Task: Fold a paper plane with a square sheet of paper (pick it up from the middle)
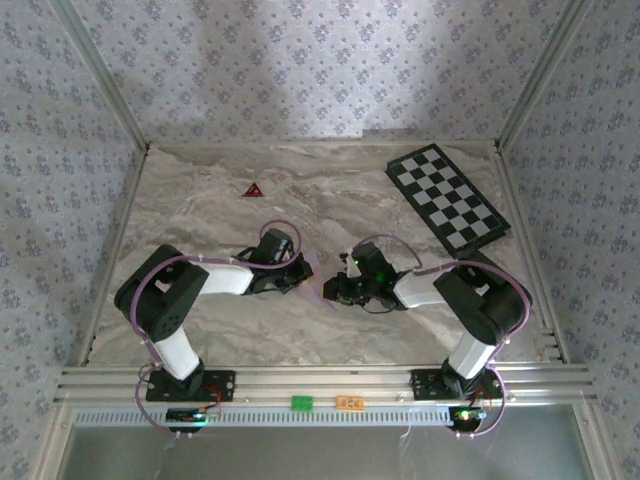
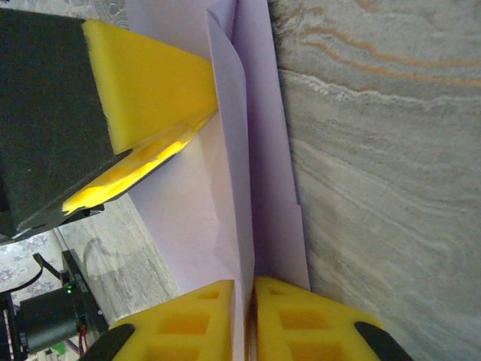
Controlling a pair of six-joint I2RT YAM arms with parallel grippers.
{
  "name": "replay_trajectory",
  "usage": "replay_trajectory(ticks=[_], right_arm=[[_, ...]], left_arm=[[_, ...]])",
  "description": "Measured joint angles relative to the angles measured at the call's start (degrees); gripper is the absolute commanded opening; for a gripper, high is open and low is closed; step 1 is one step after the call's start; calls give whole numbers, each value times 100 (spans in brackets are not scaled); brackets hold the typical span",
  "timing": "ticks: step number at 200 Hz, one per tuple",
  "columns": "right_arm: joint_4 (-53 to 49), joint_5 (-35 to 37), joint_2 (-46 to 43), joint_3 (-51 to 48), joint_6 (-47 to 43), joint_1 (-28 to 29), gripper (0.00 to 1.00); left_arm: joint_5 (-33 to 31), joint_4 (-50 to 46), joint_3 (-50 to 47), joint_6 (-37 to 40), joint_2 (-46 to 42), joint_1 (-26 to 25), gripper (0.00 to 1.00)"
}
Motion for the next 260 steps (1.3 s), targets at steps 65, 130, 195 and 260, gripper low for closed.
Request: replay_trajectory(ticks=[65, 130, 195, 260], right_arm=[[-402, 166, -205, 179, -9, 17, 26], [-922, 354, -326, 487, -282, 31, 25], [-616, 332, -131, 308, -68, 15, 2], [245, 131, 59, -105, 345, -61, 2]], left_arm=[[35, 4, 0, 144, 0, -2, 1], [50, 7, 0, 144, 0, -2, 0], [94, 0, 0, 144, 0, -2, 0], [133, -9, 2, 144, -2, -22, 3]])
